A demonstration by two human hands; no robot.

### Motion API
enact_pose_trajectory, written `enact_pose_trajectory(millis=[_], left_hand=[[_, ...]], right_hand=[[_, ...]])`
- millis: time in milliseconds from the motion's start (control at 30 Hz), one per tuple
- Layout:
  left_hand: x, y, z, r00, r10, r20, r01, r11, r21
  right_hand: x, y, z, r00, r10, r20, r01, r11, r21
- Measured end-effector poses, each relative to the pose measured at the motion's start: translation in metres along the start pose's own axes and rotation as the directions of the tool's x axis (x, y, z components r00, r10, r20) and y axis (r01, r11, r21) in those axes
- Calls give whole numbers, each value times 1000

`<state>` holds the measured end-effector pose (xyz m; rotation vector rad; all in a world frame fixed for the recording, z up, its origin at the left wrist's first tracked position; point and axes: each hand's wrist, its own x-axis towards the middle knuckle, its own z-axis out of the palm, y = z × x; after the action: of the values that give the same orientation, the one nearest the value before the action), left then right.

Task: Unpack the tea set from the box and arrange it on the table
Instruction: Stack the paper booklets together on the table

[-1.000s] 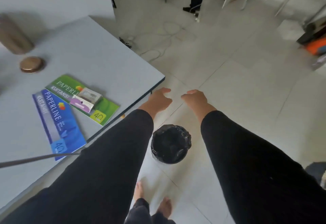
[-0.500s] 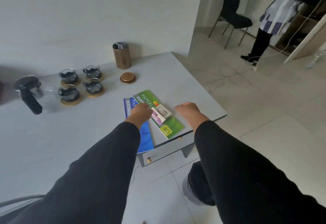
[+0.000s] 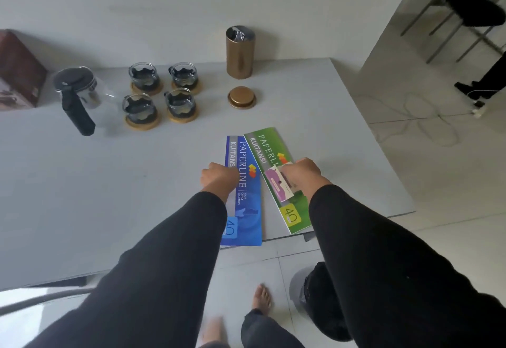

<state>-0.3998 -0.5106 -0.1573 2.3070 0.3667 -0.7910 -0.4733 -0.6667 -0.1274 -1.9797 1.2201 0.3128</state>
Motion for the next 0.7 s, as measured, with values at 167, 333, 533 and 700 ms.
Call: enact_pose_trajectory(millis=[167, 333, 533, 700], left_hand=[[6, 27, -2, 997, -3, 75, -7, 990, 144], [5, 34, -4, 992, -27, 126, 12, 993, 117], [12, 31, -5, 985, -27, 169, 8, 993, 117], [12, 23, -4, 981, 60, 185, -97, 976, 197]], right_hand=[[24, -13, 9, 999, -5, 33, 10, 986, -169], [23, -25, 18, 996, -41, 74, 61, 955, -290], [10, -29, 49, 995, -27, 93, 46, 977, -208], [-2, -30, 72, 996, 33, 81, -31, 999, -35]])
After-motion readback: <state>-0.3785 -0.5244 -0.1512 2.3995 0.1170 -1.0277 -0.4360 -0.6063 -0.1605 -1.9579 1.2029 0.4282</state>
